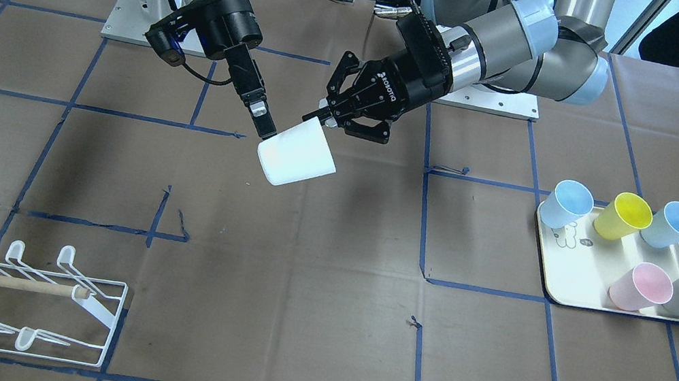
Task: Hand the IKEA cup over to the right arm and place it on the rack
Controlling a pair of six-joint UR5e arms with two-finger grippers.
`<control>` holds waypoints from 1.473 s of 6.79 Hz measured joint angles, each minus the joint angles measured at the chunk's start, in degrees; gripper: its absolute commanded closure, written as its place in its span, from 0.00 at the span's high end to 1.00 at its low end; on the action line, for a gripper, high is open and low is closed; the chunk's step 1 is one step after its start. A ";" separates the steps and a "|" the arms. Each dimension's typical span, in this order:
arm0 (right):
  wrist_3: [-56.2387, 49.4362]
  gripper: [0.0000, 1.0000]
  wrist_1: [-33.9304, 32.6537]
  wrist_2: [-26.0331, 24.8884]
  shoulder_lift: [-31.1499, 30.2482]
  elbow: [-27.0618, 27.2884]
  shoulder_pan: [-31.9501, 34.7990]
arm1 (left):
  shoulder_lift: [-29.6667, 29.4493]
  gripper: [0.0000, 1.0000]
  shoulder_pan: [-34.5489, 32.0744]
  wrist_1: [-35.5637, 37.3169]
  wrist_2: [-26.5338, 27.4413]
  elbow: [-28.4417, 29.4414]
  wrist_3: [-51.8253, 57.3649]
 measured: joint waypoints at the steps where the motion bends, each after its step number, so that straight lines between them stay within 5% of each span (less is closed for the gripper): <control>1: 0.26 1.00 0.15 0.00 0.85 -0.82 0.48 | -0.02 0.04 -0.01 0.03 0.03 -0.01 -0.08; 6: 0.27 1.00 0.83 0.12 5.94 -4.96 1.46 | 0.05 0.04 0.04 0.04 0.09 -0.02 -0.12; 10: 0.29 0.63 1.10 0.02 6.94 -6.13 1.73 | 0.09 0.06 0.08 0.04 0.11 -0.02 -0.20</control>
